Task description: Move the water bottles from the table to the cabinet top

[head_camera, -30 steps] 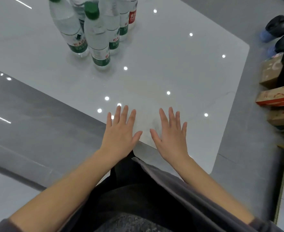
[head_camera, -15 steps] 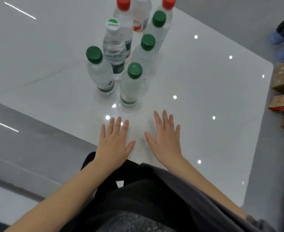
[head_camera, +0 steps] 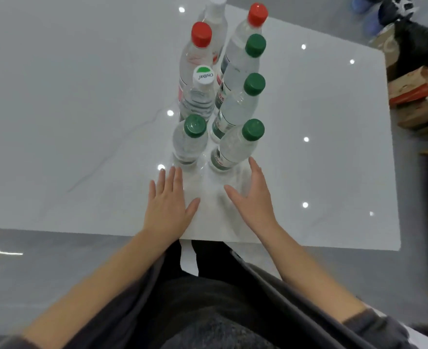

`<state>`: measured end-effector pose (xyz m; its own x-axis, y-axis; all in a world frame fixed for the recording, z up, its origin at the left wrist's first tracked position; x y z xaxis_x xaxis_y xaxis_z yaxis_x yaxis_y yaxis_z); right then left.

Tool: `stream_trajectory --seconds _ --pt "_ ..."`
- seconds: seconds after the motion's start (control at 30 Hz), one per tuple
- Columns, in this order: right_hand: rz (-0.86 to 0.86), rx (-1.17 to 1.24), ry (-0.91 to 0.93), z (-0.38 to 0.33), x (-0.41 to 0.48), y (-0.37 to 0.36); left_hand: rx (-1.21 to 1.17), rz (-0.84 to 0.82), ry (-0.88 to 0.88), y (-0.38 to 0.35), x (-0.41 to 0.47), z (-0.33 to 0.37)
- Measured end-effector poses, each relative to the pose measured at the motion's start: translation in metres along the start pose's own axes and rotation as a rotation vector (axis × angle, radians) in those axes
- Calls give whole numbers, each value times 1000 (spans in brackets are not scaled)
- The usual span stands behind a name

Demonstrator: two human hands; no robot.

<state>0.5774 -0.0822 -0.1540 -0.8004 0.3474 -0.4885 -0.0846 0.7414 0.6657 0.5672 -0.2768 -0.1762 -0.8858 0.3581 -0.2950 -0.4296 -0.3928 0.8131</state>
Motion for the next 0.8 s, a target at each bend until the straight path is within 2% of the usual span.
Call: stream_trajectory --seconds 0.1,0.3,0.47,0.6,0.8 --pt "53 259 -71 3 3 -6 -216 99 -22 14 15 -7" --pt "90 453 -62 -3 27 -19 -565 193 22 18 57 -29" --pt "146 467 -69 -13 43 -26 -580 215 61 21 75 -38" --pt "196 444 -66 -13 47 -24 -546 248 -12 29 76 -35" --pt "149 401 -100 11 23 -35 -528 143 -82 21 57 -33"
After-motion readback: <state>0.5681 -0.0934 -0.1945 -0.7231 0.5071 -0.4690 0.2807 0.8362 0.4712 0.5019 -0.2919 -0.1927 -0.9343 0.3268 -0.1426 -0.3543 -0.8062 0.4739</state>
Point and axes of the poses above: each hand's wrist, its own x-axis towards the middle knuckle, its own y-axis out of the back of the hand, z = x × y, the point moved 7 cm from there along x, towards the middle knuckle, and after that the axes turned 8 degrees about -y, right-handed, at the moved point
